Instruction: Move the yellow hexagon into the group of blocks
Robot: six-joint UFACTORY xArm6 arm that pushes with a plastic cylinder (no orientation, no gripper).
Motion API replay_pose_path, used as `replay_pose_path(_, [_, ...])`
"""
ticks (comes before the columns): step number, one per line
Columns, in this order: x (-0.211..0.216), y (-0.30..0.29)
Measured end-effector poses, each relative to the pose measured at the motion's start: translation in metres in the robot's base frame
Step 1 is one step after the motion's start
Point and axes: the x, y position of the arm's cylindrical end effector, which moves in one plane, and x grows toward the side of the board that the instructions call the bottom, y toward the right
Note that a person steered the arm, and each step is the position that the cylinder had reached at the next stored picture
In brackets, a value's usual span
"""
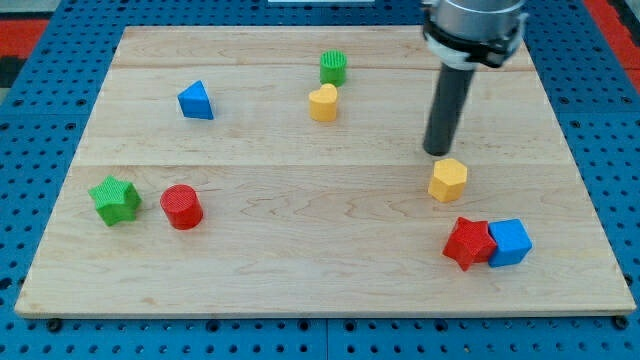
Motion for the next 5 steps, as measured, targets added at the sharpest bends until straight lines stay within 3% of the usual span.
replay_pose_path(2, [0.038, 0.047])
replay_pose_path(4, [-0.006, -0.038])
replay_pose_path(5, [-0.005, -0.059])
